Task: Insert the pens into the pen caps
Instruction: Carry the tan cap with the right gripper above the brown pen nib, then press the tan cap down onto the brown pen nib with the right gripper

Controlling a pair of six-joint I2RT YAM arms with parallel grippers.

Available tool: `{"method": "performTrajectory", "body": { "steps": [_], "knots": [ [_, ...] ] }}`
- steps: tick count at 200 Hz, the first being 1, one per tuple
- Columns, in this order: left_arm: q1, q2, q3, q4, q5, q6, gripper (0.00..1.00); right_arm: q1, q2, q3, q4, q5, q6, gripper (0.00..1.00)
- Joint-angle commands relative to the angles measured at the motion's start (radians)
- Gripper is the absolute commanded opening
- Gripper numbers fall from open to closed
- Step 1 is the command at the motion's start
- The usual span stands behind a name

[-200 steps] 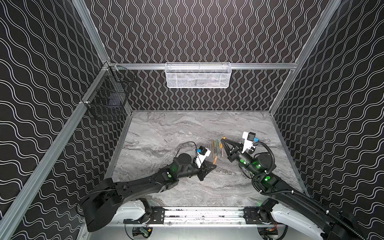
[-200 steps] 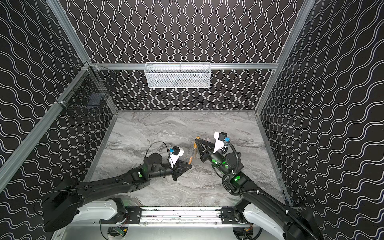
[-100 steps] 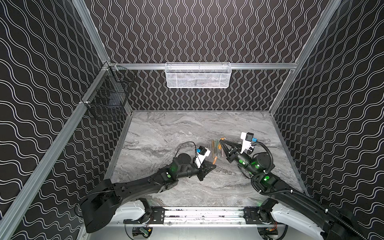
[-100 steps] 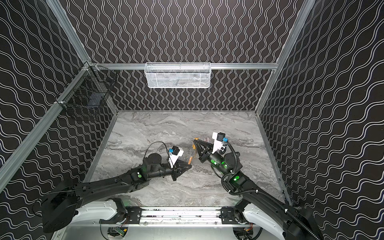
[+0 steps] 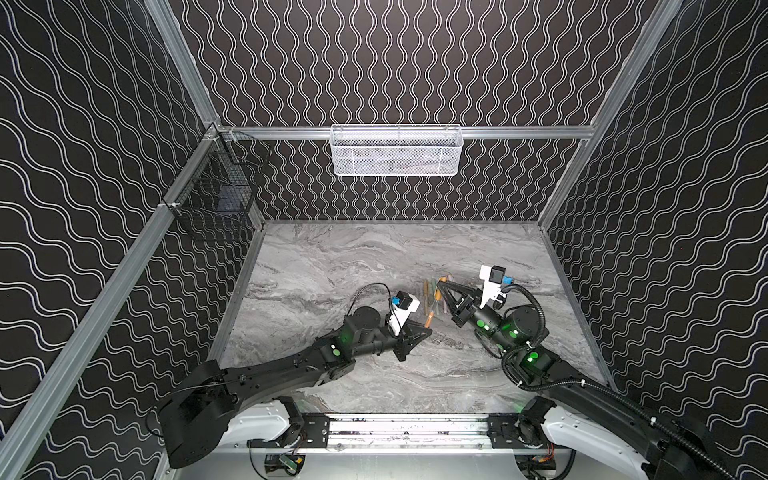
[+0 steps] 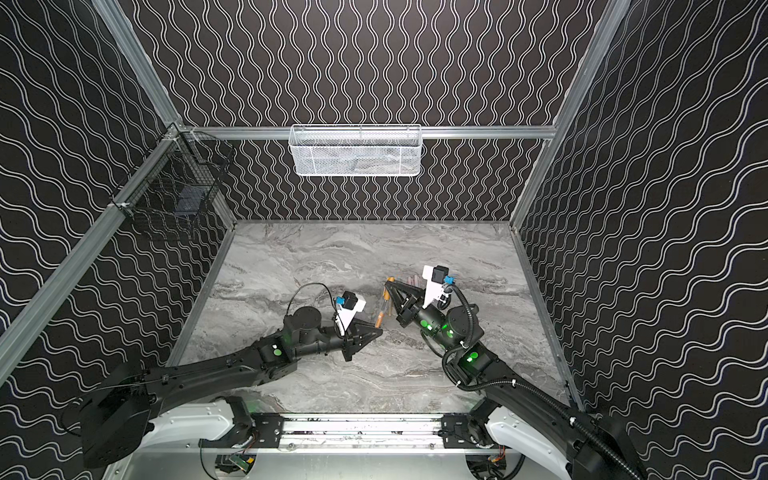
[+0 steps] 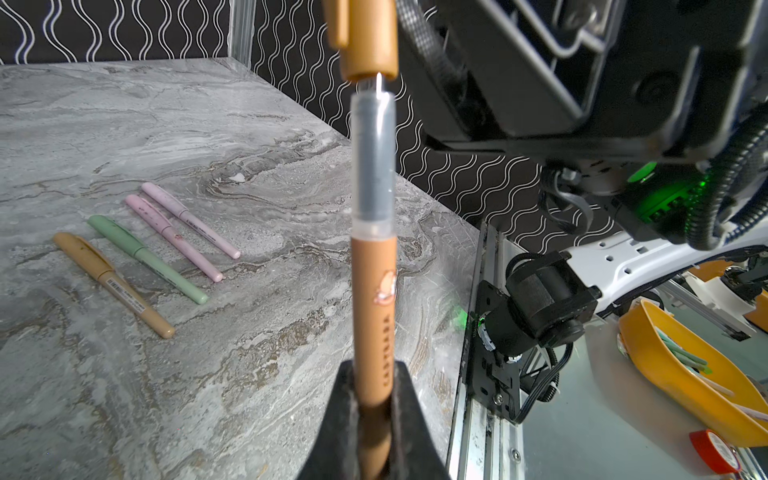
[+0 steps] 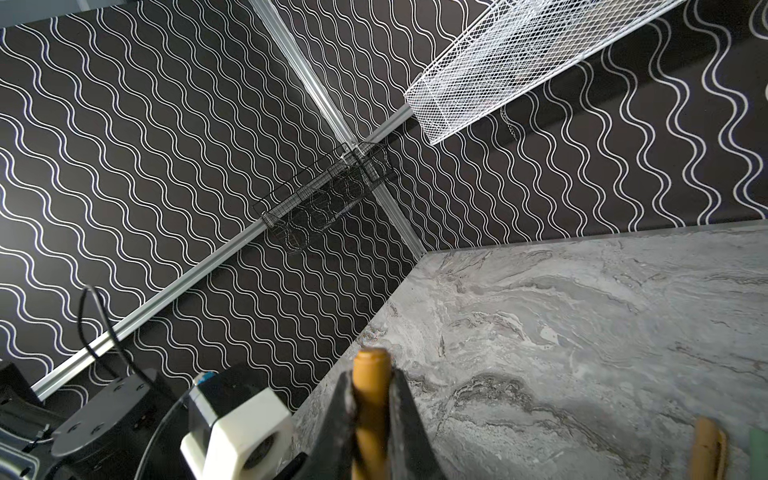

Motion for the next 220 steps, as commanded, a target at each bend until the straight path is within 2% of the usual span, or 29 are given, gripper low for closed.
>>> {"method": "performTrajectory", "body": {
  "steps": [1,103,141,220],
  "knots": [
    [-0.001,-0.004,0.013,0.015,-0.013,0.008,0.0,0.005,-0.003,-0.002,0.004,0.0,-0.004,0.02],
    [-0.001,0.004,0.031,0.049,-0.05,0.0,0.0,0.016,0.0,-0.002,0.024,-0.018,0.012,0.02],
    [-0.001,0.017,0.063,0.073,-0.033,-0.001,0.0,0.017,-0.005,-0.019,0.069,0.006,0.015,0.02],
    [-0.001,0.005,0.062,0.109,0.001,-0.035,0.0,0.018,-0.028,-0.014,0.023,0.029,-0.044,0.02]
  ]
}}
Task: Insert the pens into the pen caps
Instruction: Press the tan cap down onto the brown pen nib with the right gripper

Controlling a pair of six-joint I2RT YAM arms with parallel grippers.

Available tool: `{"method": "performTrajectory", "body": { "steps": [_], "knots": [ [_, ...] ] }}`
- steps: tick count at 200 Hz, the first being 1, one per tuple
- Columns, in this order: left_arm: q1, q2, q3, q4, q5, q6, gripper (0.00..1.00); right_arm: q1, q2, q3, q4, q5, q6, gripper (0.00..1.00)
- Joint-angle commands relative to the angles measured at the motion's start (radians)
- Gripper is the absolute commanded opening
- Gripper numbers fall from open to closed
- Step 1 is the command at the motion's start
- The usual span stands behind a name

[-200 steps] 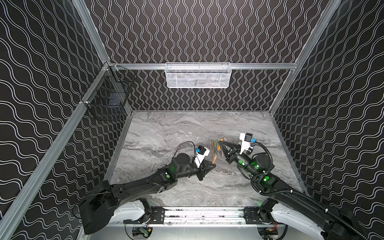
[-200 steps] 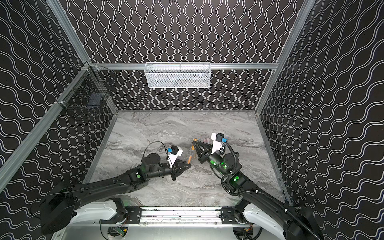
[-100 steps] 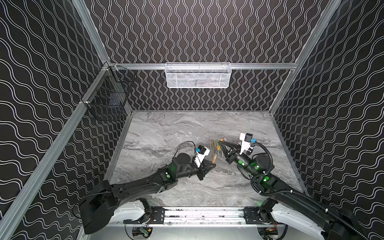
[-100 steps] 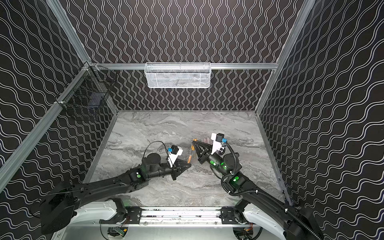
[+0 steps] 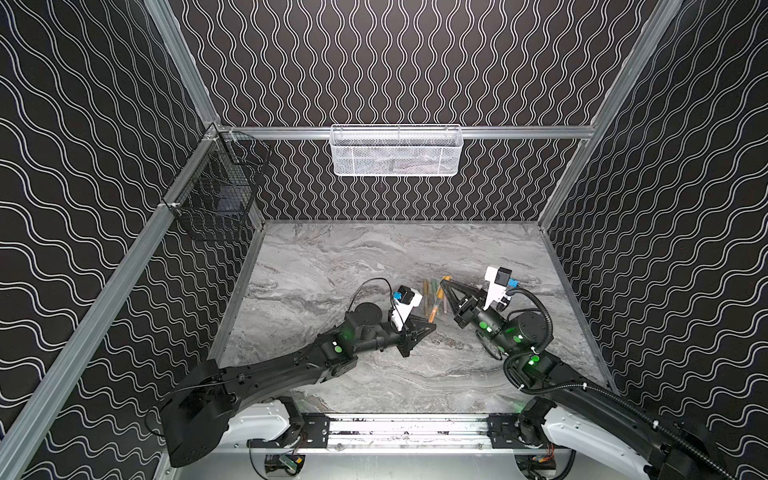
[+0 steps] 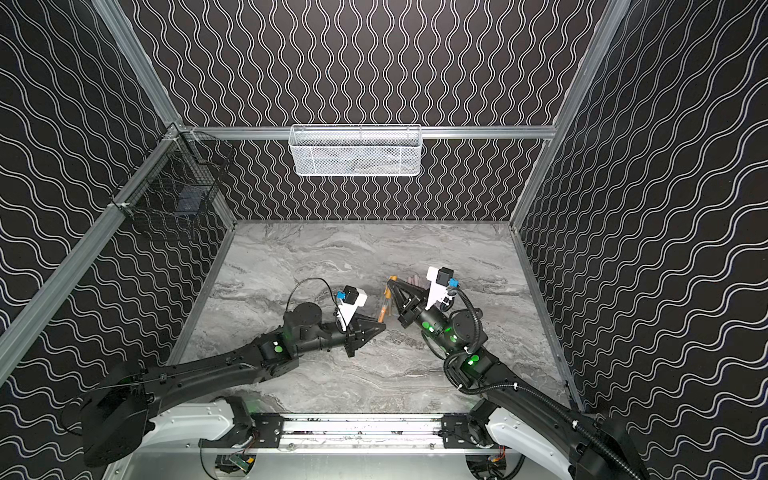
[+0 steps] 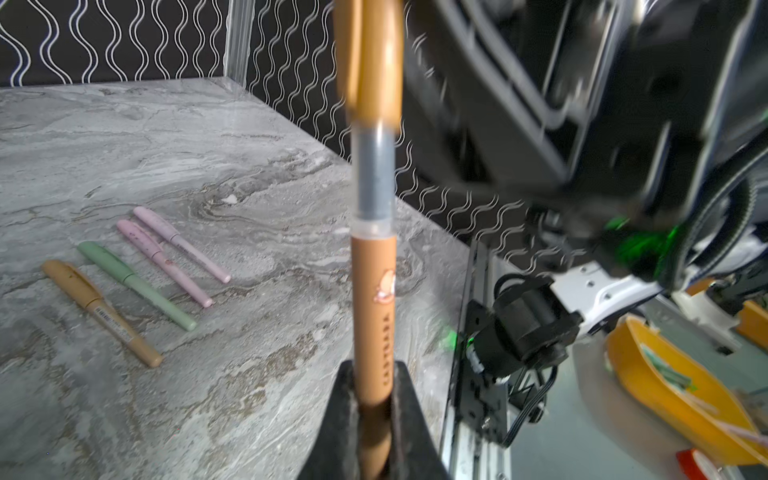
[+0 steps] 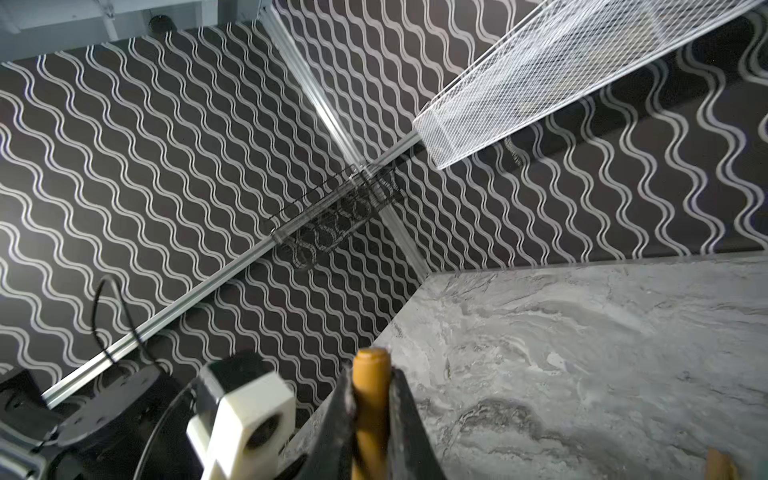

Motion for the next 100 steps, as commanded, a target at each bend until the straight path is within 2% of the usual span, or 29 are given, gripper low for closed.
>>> {"method": "performTrajectory", "body": {
  "steps": [1,28,62,100],
  "knots": [
    [0.0,-0.003,0.009,0.093,0.009,-0.006,0.0,-0.002,-0.004,0.005,-0.025,0.006,-0.03,0.02],
    [0.0,-0.004,0.007,0.087,0.007,-0.005,0.0,-0.002,-0.009,0.025,-0.054,0.002,-0.052,0.02],
    [0.0,-0.003,0.011,0.088,-0.005,-0.002,0.0,-0.002,0.0,0.023,-0.031,-0.032,-0.024,0.05],
    [0.002,0.0,0.012,0.106,-0.097,0.017,0.0,-0.002,-0.009,0.027,-0.055,-0.042,-0.026,0.12]
  ]
}}
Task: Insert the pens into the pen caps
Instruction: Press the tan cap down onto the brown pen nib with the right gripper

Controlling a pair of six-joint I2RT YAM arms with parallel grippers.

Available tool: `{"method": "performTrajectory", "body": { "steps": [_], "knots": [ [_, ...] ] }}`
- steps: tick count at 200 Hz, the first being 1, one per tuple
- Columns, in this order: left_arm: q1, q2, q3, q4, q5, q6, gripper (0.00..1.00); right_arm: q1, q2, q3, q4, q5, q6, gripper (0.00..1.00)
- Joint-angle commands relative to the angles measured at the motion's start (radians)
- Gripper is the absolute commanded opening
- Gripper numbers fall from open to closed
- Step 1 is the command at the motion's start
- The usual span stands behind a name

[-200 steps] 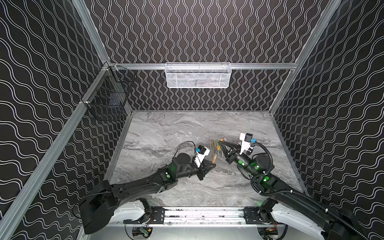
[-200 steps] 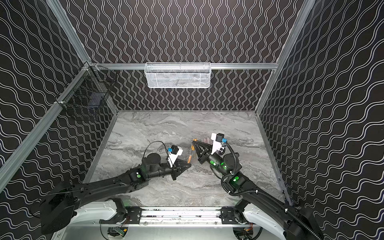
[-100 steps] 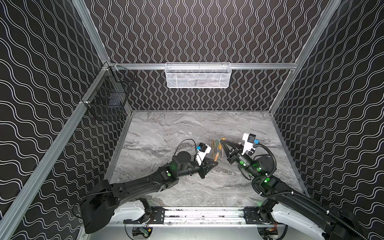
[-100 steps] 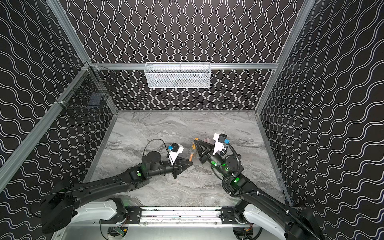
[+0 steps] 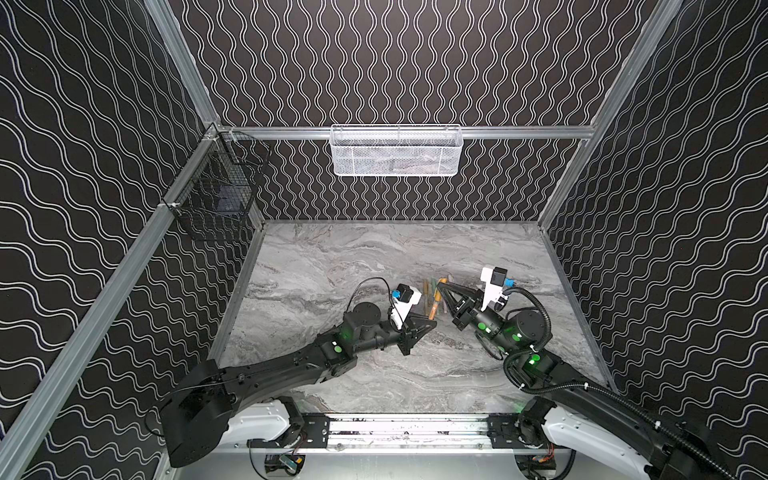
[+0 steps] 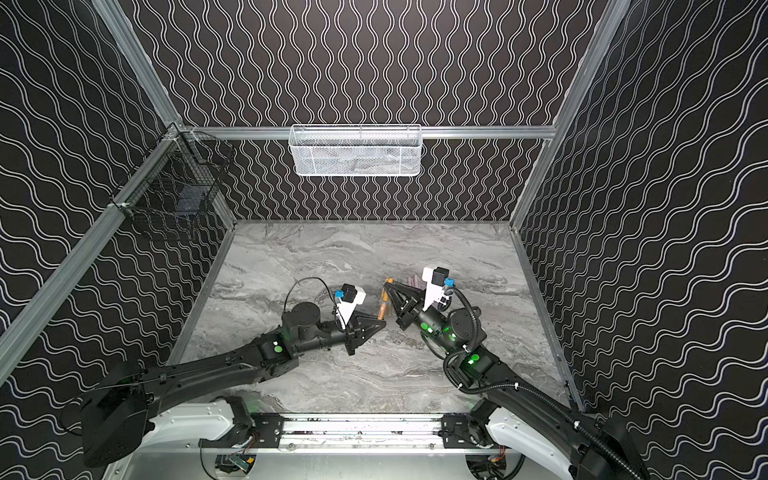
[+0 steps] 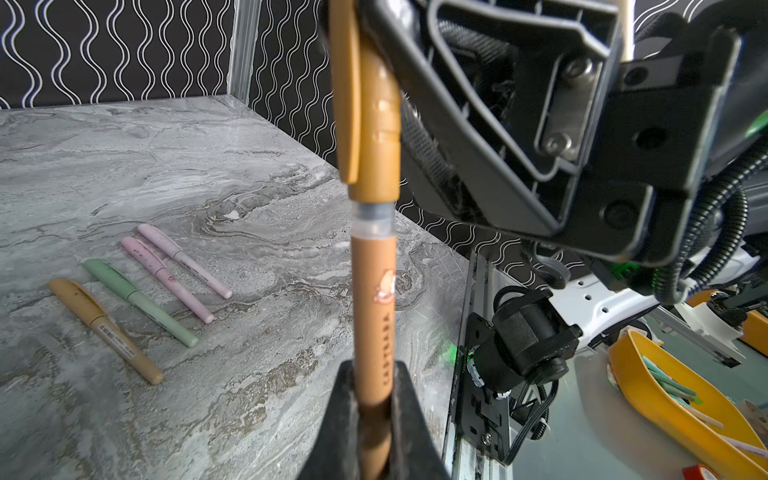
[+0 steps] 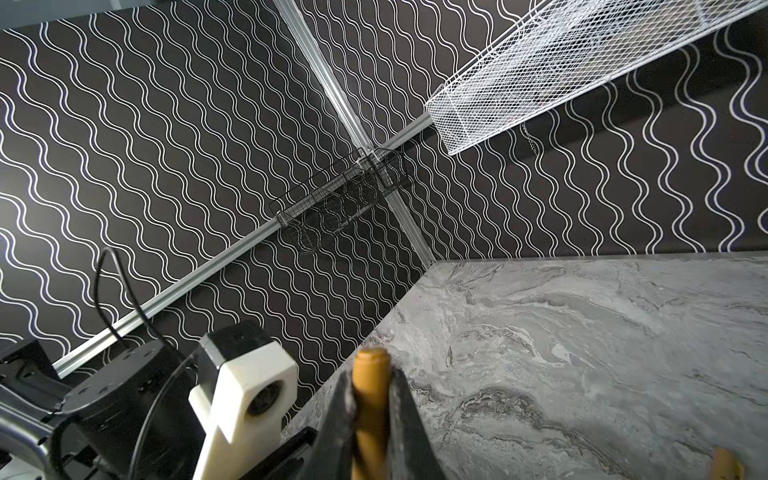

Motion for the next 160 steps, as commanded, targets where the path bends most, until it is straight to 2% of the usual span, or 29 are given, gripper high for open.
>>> {"method": "performTrajectory", "body": {
  "steps": [1,36,53,81,116,141,160],
  "knots": [
    [0.002,0.0,0.012,0.09,-0.079,0.017,0.0,0.0,-0.006,0.01,-0.016,-0.015,0.002,0.13],
    [0.002,0.023,0.037,0.108,-0.106,0.06,0.0,-0.001,-0.026,0.04,-0.089,-0.019,-0.021,0.25],
    [0.002,0.025,0.034,0.127,-0.124,0.073,0.0,-0.001,-0.046,0.062,-0.138,-0.012,-0.04,0.38],
    [0.002,0.021,0.022,0.14,-0.161,0.102,0.0,-0.002,-0.094,0.114,-0.254,0.012,-0.081,0.41],
    [0.001,0.019,-0.026,0.211,-0.196,0.157,0.0,-0.003,-0.105,0.263,-0.517,0.085,-0.175,0.4],
    [0.0,0.019,-0.032,0.202,-0.182,0.182,0.0,-0.005,-0.084,0.359,-0.623,0.06,-0.251,0.31],
    [0.0,0.023,-0.032,0.198,-0.165,0.187,0.0,-0.009,-0.011,0.499,-0.801,0.051,-0.286,0.24]
  ]
}}
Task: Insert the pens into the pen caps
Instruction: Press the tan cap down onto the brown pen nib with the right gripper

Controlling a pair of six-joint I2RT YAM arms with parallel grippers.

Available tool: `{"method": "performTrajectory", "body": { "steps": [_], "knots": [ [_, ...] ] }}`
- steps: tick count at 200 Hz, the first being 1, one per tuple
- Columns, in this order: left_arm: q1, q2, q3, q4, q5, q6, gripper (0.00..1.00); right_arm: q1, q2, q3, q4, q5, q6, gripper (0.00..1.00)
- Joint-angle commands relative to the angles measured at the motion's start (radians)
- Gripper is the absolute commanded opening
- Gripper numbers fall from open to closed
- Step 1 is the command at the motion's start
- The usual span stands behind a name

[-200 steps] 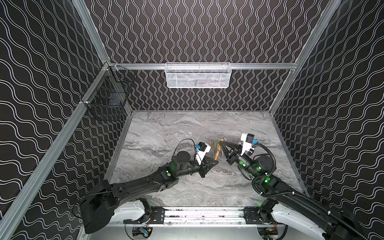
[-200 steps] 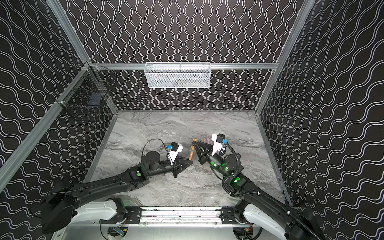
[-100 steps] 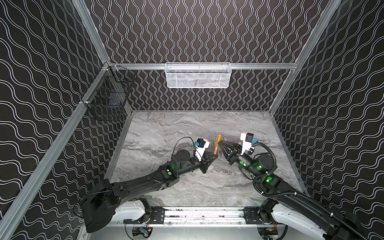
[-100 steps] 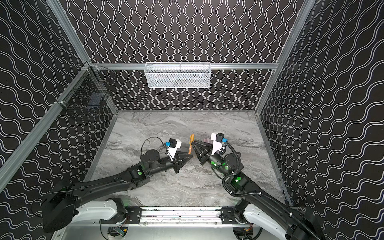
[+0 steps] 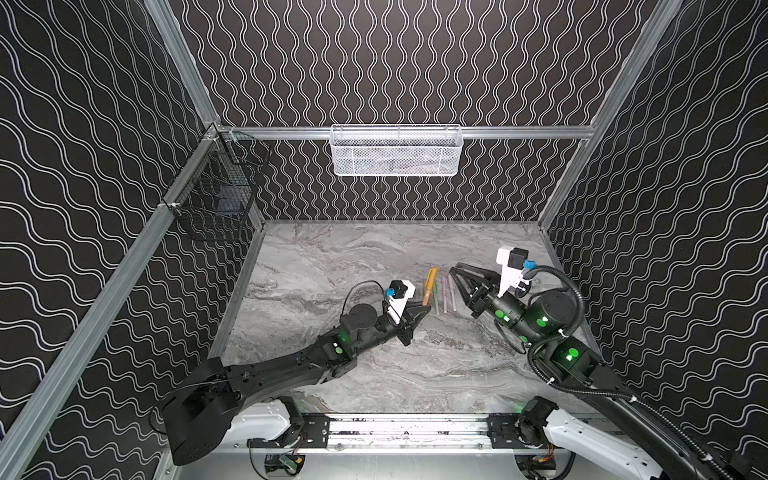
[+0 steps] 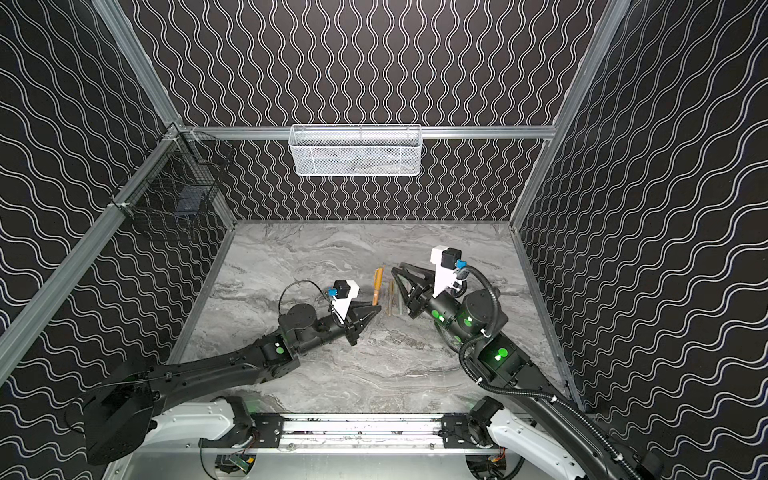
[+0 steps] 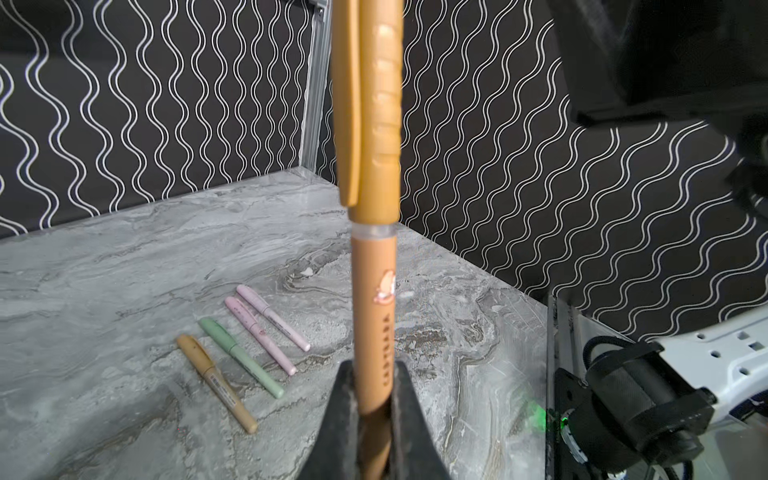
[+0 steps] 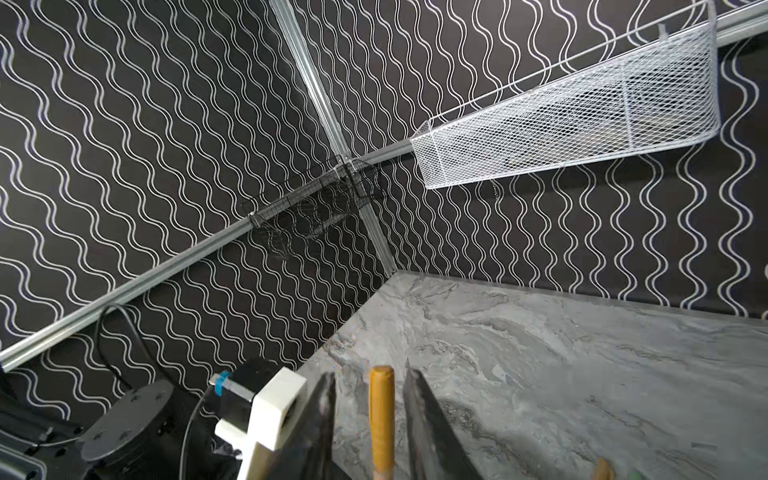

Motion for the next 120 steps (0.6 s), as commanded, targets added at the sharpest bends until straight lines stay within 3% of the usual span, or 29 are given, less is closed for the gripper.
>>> {"method": "performTrajectory", "body": {
  "steps": [1,33,45,70,120],
  "knots": [
    [-0.001,0.005,-0.001,0.044,0.016,0.04,0.0,-0.002,0.062,0.125,-0.242,-0.01,-0.087,0.24],
    [-0.001,0.001,-0.005,0.044,0.039,0.054,0.0,-0.007,0.143,0.23,-0.333,-0.141,-0.127,0.28],
    [-0.001,-0.001,-0.005,0.044,0.045,0.055,0.0,-0.008,0.153,0.234,-0.334,-0.152,-0.118,0.33],
    [-0.001,-0.004,-0.006,0.046,0.058,0.06,0.0,-0.009,0.164,0.232,-0.33,-0.166,-0.114,0.35],
    [-0.002,0.003,-0.01,0.07,0.068,0.06,0.0,-0.009,0.19,0.226,-0.31,-0.207,-0.092,0.22]
  ]
}}
